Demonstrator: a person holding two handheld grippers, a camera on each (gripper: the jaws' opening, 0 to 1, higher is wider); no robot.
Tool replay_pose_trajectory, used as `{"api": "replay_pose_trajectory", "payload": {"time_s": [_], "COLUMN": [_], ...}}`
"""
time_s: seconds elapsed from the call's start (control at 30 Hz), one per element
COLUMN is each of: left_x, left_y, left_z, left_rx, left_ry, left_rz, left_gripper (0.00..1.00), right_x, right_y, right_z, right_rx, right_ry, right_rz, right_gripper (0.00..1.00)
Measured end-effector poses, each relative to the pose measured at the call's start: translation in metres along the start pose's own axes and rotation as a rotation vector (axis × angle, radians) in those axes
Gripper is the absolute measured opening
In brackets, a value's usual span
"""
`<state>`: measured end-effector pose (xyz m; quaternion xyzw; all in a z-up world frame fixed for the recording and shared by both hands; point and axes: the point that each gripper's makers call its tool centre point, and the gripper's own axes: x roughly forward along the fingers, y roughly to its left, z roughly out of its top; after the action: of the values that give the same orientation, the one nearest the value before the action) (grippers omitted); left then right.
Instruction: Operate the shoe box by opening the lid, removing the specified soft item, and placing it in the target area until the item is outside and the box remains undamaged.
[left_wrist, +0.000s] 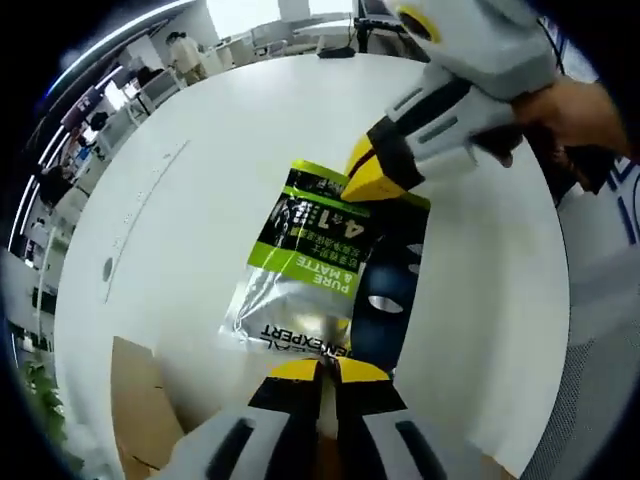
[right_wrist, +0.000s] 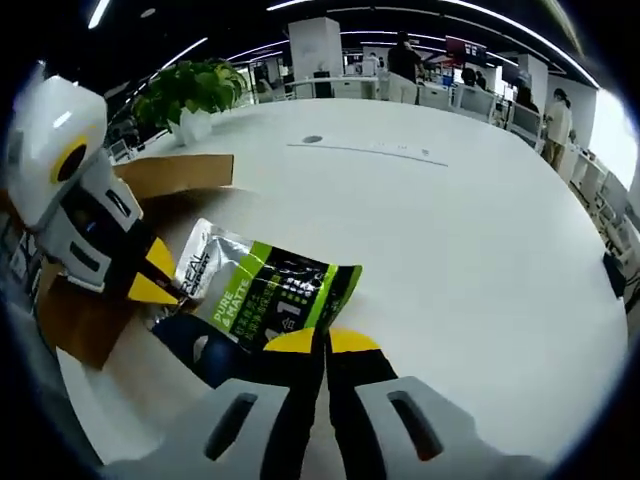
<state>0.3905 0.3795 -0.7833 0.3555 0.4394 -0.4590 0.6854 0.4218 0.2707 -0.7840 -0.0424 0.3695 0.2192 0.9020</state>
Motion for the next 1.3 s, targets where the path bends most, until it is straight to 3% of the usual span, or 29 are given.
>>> {"api": "replay_pose_trajectory", "payload": {"time_s": [0.5, 0.7, 0.93, 1.3], "left_x": [-0.018, -0.031, -0.053, -0.09], "left_y": [-0.002, 0.0, -0.001, -0.001], "left_z": [-0.002, 0.005, 0.02, 0.017], "left_rx": [0.133, 0.083, -0.073, -0.147], "left_ry": [0.005, -0.048, -0.182, -0.289], "left_rz": [0.053, 0.06, 0.041, 0.072], "left_gripper": [0.11, 0.17, 0.21, 0.25], "right_x": [0.006, 0.007, 0.004, -0.01], "right_y": [-0.004, -0.004, -0.004, -0.007], "right_z": [0.0, 0.0, -0.002, 0.003], "right_rx": [-0.012, 0.0, 0.002, -0.015], "right_ry": [0.014, 0.018, 0.028, 0.01], "right_rz": [-0.014, -0.024, -0.025, -0.034], "right_gripper": [0.03, 0.03, 0.04, 0.14]}}
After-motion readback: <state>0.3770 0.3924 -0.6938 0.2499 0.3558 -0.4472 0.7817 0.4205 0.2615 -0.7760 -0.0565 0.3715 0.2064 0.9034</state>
